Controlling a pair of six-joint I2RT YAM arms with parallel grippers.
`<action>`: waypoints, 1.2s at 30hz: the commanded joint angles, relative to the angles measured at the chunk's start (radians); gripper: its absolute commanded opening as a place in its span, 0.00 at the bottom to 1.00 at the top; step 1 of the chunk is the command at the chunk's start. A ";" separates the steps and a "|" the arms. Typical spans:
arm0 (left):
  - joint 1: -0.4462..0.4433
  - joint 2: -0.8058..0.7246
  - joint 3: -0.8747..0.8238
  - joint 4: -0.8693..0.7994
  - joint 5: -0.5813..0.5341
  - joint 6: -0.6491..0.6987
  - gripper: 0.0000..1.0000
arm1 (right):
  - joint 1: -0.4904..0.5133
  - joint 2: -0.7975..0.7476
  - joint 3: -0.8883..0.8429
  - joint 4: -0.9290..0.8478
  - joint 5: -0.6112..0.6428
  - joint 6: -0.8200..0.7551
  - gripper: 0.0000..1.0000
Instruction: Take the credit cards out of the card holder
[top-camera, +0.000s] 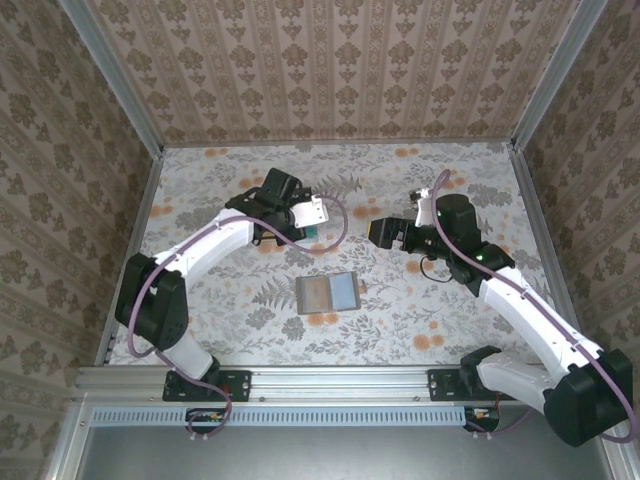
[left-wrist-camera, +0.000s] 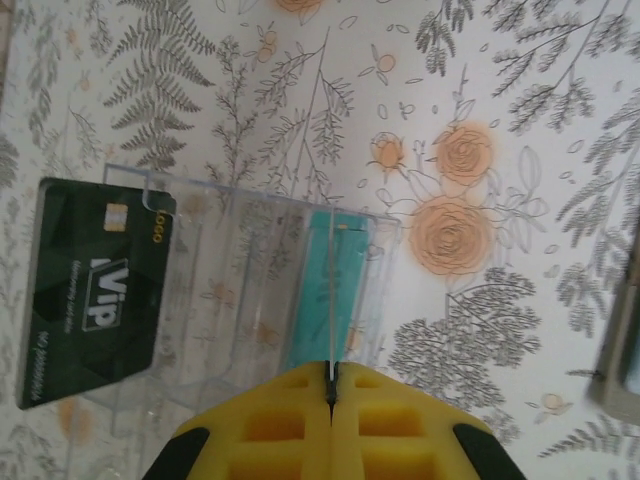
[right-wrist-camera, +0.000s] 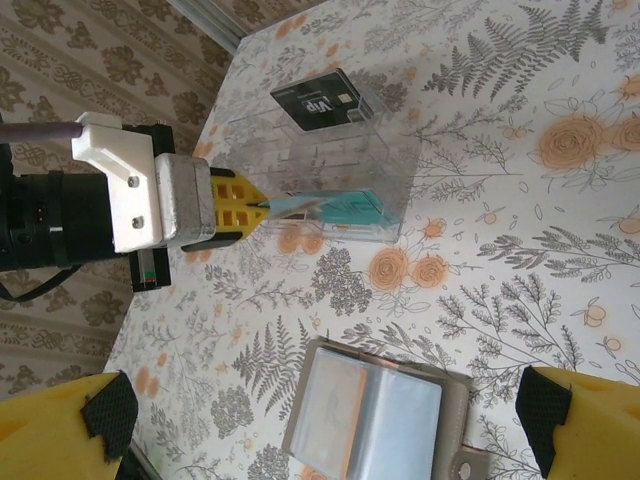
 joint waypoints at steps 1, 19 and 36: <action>0.001 0.036 -0.017 0.057 -0.050 0.114 0.00 | -0.007 0.017 0.040 -0.014 0.014 -0.028 1.00; 0.009 0.154 0.002 0.060 -0.077 0.158 0.00 | -0.019 0.090 0.073 -0.003 -0.005 -0.035 1.00; 0.010 0.205 0.028 0.113 -0.161 0.120 0.14 | -0.026 0.133 0.081 0.011 -0.039 -0.026 1.00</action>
